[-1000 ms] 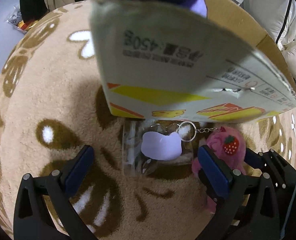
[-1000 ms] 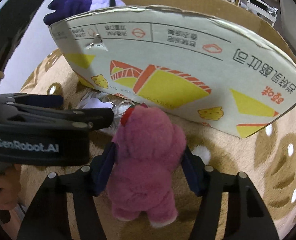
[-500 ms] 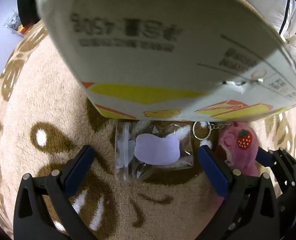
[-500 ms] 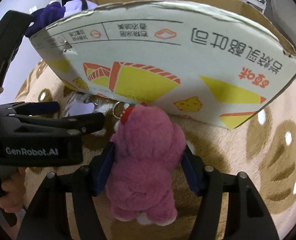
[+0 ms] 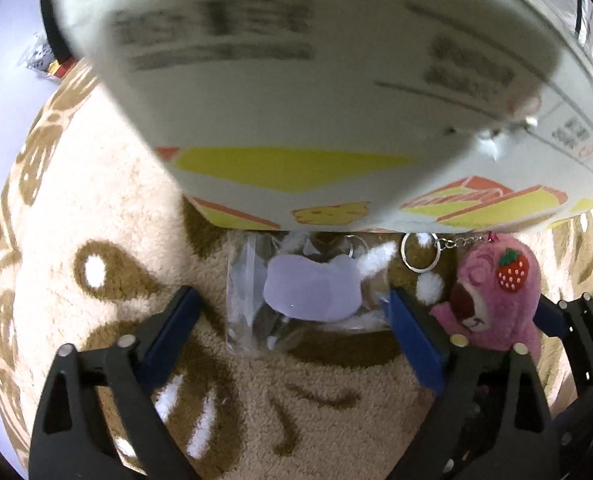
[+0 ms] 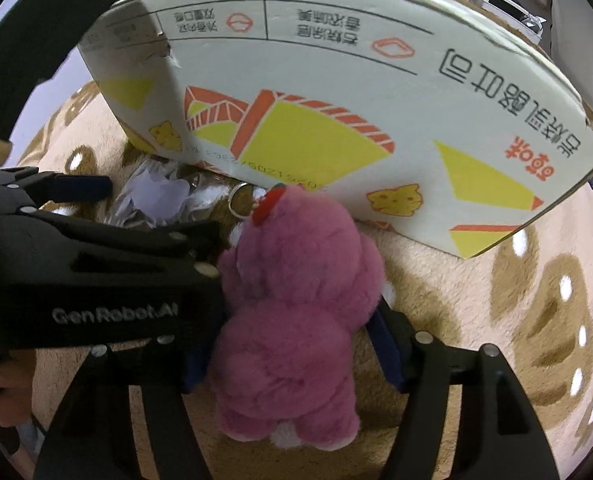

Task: Organize soft objects
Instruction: 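Grasp the pink strawberry bear with the right tool while the left tool grasps the clear bag, then carry the pink bear and clear bag over the box and release both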

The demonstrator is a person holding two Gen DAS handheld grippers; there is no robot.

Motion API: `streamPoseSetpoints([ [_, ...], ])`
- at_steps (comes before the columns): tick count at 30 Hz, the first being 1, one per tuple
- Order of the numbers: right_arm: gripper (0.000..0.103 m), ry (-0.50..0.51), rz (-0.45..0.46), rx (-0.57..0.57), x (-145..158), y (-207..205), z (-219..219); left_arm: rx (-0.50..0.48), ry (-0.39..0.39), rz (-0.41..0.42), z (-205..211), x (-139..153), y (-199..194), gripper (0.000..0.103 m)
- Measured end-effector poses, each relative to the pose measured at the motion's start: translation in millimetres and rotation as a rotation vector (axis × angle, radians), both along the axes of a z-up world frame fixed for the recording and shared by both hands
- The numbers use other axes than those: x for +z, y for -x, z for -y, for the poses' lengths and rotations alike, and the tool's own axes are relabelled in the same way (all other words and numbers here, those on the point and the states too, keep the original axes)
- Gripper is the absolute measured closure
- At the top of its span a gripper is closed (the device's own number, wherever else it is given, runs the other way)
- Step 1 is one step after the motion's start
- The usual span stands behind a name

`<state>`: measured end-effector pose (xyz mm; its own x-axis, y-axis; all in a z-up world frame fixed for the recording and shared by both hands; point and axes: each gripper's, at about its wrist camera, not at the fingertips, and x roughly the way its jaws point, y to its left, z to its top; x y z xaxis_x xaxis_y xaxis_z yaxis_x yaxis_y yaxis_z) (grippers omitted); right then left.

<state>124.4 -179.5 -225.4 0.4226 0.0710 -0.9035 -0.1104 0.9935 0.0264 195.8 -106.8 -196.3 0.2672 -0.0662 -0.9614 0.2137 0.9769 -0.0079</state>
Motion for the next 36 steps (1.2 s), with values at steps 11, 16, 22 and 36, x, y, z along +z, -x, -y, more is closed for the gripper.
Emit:
streamPoseSetpoints([
  [11,0.040,-0.026,0.021,-0.043,14,18,18,-0.007,0.032,-0.013,-20,10,1,0.027],
  [16,0.041,-0.073,0.087,-0.097,31,23,36,-0.014,0.034,0.016,-27,20,9,0.027],
  [22,0.041,-0.095,0.156,-0.133,52,39,49,0.039,0.051,0.098,-40,51,34,0.027],
  [36,0.041,-0.162,0.456,-0.148,134,70,61,0.048,0.057,0.638,-52,180,118,0.027],
])
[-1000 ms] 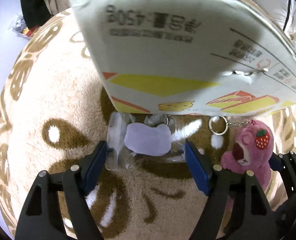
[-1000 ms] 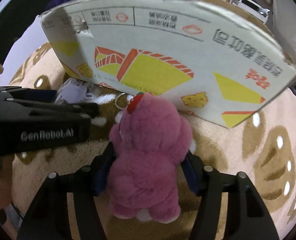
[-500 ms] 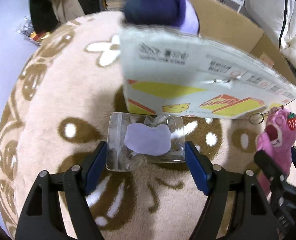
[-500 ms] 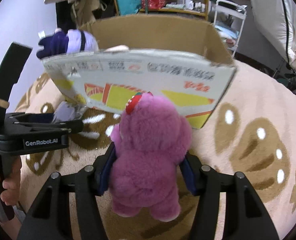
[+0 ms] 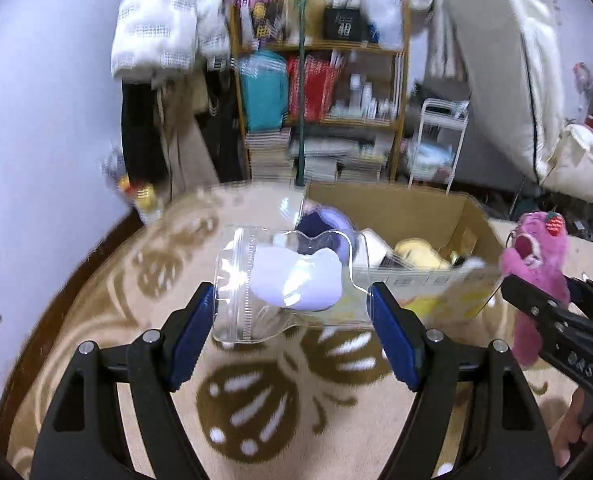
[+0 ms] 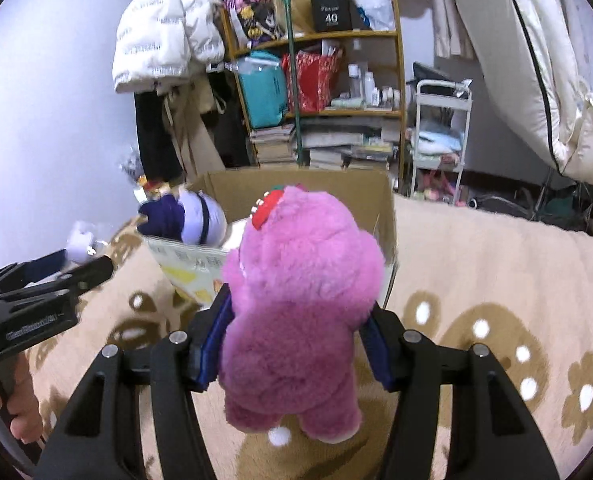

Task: Organize soft objects
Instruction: 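Carry the pink bear and clear bag over the box and release both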

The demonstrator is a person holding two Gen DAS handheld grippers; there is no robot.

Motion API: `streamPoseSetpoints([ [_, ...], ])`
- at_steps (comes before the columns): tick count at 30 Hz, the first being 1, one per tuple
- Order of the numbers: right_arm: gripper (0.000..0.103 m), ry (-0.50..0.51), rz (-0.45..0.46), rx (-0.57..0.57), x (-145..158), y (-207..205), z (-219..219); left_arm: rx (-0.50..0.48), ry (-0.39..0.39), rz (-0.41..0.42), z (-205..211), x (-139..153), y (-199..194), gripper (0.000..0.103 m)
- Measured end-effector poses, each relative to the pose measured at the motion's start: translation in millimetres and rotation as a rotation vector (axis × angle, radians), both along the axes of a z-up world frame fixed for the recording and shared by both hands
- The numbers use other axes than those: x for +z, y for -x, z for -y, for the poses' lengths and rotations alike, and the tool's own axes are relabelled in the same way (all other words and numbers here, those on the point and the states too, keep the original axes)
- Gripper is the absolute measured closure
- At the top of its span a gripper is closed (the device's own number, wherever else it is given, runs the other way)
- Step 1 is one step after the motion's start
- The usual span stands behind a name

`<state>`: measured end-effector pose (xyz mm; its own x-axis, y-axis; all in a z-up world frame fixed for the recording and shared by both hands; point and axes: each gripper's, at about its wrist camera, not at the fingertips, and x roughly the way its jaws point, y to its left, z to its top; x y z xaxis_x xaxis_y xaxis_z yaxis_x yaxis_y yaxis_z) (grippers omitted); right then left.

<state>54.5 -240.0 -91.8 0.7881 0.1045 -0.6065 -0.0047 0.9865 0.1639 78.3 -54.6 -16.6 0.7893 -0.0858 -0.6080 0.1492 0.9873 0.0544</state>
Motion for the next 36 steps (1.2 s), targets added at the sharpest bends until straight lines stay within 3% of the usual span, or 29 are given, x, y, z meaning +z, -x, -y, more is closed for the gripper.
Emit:
streamPoseSetpoints([
  [6,0.041,-0.037,0.093,-0.032,26,-1,15,-0.038,-0.011,0.117,15,28,5,0.027],
  [12,0.041,-0.046,0.156,-0.047,46,-10,27,-0.066,-0.028,0.152,35,38,-18,0.027],
  [18,0.040,-0.050,0.170,-0.071,50,-33,37,-0.079,-0.059,0.184,51,29,-47,0.027],
  [22,0.040,-0.066,0.166,-0.078,47,-50,45,-0.065,-0.043,0.167,53,13,-62,0.027],
  [36,0.038,-0.087,0.069,-0.067,1,-85,51,-0.139,-0.116,0.079,76,-26,-88,0.026],
])
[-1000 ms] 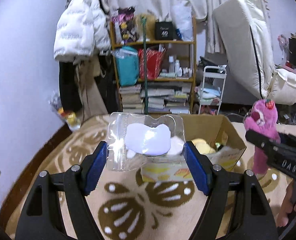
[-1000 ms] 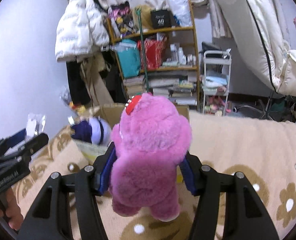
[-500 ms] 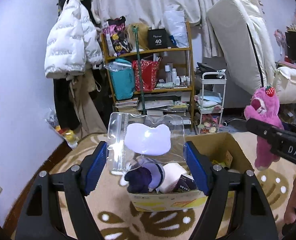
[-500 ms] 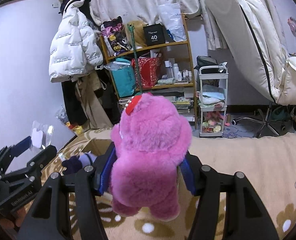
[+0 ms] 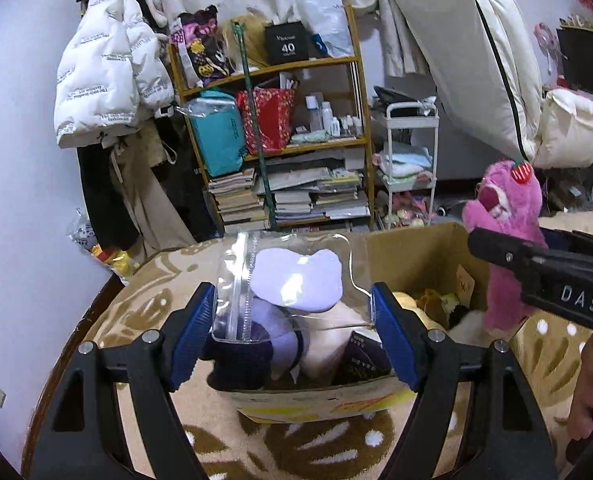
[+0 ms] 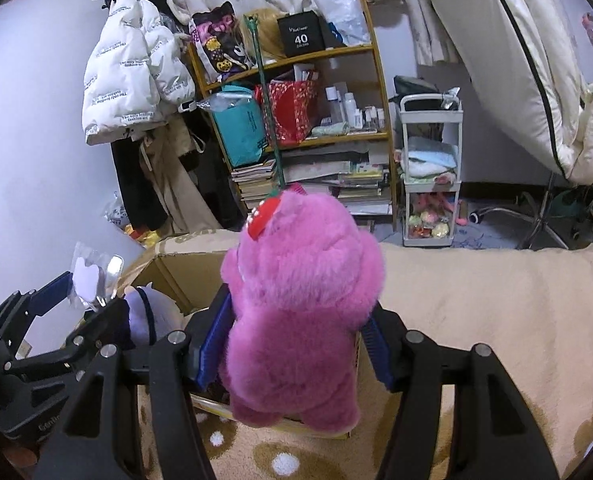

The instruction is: Organize soft objects

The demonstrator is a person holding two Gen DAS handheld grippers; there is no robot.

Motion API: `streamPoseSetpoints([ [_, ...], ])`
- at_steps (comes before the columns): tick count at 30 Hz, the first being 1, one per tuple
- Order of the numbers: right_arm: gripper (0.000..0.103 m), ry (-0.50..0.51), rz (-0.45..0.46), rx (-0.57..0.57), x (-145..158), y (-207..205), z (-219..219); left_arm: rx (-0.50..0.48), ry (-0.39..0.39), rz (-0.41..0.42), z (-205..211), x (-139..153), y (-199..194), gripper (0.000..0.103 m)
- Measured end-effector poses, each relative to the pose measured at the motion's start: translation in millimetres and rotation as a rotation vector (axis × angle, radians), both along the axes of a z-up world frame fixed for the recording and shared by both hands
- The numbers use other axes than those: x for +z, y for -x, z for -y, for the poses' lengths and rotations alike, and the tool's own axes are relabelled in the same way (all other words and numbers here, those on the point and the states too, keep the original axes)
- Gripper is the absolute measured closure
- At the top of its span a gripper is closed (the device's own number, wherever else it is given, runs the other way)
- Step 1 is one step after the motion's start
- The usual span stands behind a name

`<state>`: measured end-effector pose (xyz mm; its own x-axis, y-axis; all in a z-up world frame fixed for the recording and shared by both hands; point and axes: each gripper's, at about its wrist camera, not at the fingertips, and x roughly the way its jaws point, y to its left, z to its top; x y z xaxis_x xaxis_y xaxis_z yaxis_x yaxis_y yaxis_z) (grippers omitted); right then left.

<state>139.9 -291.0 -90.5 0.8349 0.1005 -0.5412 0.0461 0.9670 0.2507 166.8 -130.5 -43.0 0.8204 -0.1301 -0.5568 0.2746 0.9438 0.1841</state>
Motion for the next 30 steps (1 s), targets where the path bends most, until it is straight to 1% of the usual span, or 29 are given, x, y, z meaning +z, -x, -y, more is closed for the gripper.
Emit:
streamPoseSetpoints([
  [4,0.037,-0.052,0.004,0.009,-8,0,7,-0.022,-0.010,-0.016,3,-9,2,0.025],
  [6,0.036,-0.068,0.001,0.017,-10,-1,9,-0.027,-0.018,-0.027,6,-11,1,0.019],
  [7,0.034,-0.076,-0.010,0.019,-11,-3,10,-0.026,-0.020,-0.028,6,-11,1,0.019],
  [11,0.033,-0.097,-0.019,0.031,-15,-3,11,-0.025,-0.004,-0.029,4,-10,3,0.016],
  [12,0.033,-0.095,-0.018,0.033,-14,-2,10,-0.018,0.000,-0.030,3,-9,3,0.011],
  [13,0.032,-0.089,-0.016,0.037,-13,-1,9,-0.002,0.006,-0.031,1,-8,4,0.009],
  [14,0.027,-0.080,-0.012,0.038,-12,0,8,0.011,0.015,-0.029,-2,-6,5,0.007],
  [16,0.020,-0.067,-0.008,0.048,-10,3,6,0.022,0.041,-0.029,-6,-2,8,0.007],
  [19,0.018,-0.048,-0.001,0.053,-7,9,3,0.037,0.046,-0.036,-12,0,14,0.006],
  [21,0.011,-0.041,-0.005,0.062,-6,13,1,0.059,0.028,-0.043,-16,2,20,0.005],
  [22,0.004,-0.044,-0.002,0.072,-5,16,1,0.066,0.021,-0.049,-17,3,23,0.005],
  [23,0.000,-0.047,0.005,0.081,-4,20,0,0.066,0.019,-0.055,-19,5,28,0.005],
  [28,0.000,-0.031,0.025,0.076,7,38,2,0.069,0.019,-0.046,-33,22,51,0.005],
  [30,0.000,-0.053,0.030,0.076,14,44,4,0.091,0.033,-0.038,-41,32,59,0.005],
])
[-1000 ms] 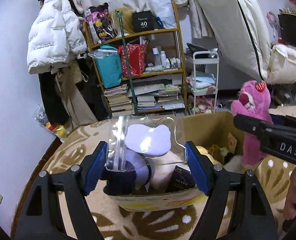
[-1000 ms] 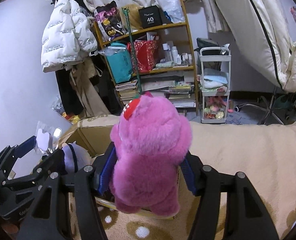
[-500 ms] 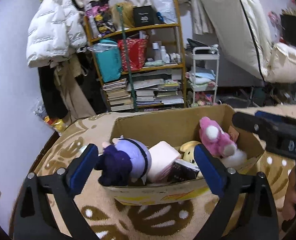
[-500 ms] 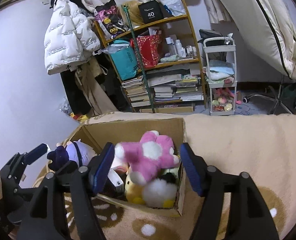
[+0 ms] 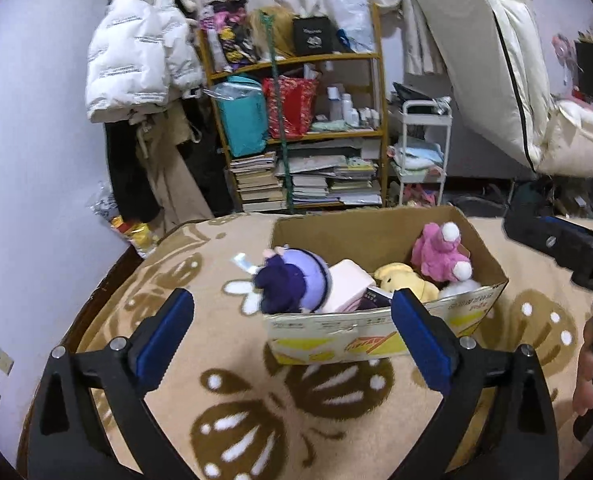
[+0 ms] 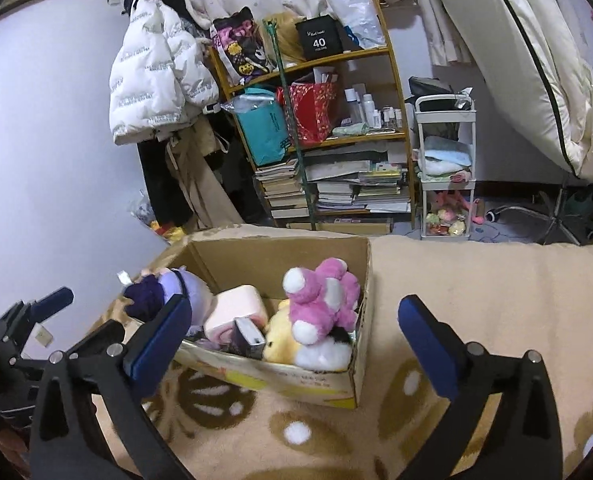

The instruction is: Organize soft objects

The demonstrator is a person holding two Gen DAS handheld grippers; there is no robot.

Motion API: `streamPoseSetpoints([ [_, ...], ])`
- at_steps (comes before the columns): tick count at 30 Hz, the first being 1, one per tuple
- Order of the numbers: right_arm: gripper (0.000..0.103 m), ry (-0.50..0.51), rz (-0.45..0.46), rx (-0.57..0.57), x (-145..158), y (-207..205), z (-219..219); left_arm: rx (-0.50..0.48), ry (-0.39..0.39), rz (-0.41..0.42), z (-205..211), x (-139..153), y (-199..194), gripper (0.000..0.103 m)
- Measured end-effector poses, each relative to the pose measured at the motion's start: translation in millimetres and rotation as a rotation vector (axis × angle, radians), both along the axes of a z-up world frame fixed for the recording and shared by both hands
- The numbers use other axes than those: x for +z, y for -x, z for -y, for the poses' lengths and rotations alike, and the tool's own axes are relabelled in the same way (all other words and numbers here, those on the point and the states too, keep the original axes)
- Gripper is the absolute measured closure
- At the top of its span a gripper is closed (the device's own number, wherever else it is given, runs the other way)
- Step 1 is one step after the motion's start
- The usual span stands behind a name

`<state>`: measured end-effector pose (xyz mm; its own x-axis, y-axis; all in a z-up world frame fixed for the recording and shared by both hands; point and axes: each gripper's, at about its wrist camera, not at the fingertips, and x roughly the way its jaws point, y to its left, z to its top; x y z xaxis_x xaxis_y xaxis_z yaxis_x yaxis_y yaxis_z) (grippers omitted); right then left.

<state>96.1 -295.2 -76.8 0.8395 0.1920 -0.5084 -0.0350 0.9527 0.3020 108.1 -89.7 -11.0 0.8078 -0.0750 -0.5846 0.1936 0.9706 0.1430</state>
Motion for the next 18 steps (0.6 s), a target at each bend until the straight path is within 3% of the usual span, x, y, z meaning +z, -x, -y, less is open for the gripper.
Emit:
streamPoseSetpoints([
  [3,0.000,-0.026,0.045,-0.023,13,13,4,0.030,0.006,0.027,-12,14,12,0.005],
  [7,0.000,0.037,0.091,-0.048,31,33,1,0.068,-0.041,0.077,-23,26,33,0.005],
  [18,0.000,0.119,0.169,-0.074,59,86,-15,0.046,0.031,0.098,-44,47,82,0.005],
])
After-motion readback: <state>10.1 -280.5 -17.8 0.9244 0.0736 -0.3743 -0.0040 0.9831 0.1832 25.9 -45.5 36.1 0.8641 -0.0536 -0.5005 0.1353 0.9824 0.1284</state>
